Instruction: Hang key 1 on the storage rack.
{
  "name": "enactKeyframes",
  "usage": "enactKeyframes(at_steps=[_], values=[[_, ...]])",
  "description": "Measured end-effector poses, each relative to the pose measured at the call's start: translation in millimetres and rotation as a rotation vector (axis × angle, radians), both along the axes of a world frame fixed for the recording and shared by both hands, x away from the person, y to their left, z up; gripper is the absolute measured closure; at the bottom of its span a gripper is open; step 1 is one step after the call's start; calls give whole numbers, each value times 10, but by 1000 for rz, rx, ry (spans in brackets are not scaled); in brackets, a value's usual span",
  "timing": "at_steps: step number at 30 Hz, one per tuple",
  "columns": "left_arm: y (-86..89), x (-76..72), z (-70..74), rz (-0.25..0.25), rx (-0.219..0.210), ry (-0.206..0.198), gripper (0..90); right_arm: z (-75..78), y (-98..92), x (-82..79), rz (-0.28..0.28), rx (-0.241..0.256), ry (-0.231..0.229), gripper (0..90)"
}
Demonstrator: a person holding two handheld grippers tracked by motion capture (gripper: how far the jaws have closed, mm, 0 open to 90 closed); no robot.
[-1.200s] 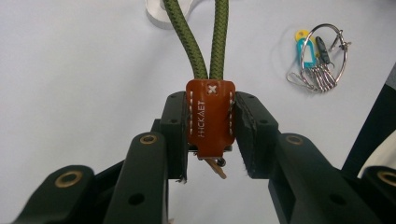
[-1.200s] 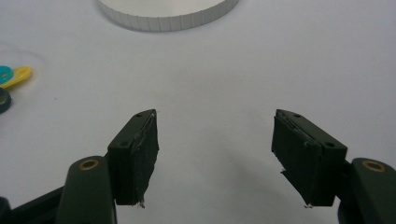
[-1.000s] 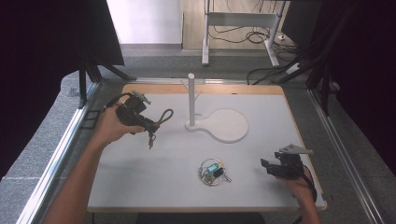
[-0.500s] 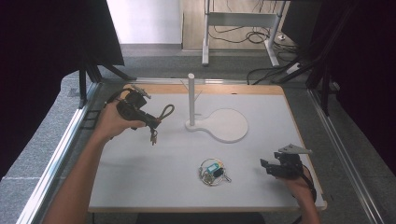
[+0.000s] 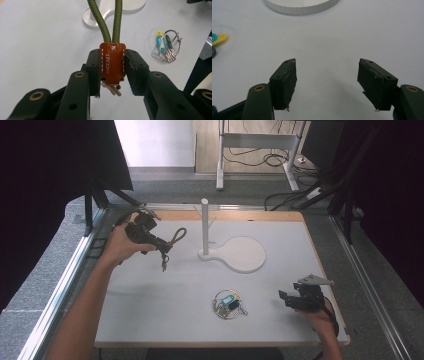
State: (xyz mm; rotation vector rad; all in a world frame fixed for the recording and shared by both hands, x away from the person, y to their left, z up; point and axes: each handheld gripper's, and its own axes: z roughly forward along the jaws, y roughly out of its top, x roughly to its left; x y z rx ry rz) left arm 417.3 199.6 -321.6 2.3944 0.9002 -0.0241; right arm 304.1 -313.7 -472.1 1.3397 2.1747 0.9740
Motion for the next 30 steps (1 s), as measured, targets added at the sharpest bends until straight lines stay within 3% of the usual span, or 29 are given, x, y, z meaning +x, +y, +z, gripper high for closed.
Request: enactKeyframes(at_steps=[3,7,10,13,30], values=[[17,23,12,10,-13,3,668,5,-7,2,-3,3,-2,318],[-2,40,79,5,4,-20,668,3,3,1,1,-1,-1,319],[-1,68,141,-6,-15,-21,668,6,4,-1,1,0,-1,318],[-18,95,171,1,8,-25,668,10,-3,0,-1,0,-2,318],[-66,183,286,-5,8,-34,668,6,2,1,3,-3,-2,318]])
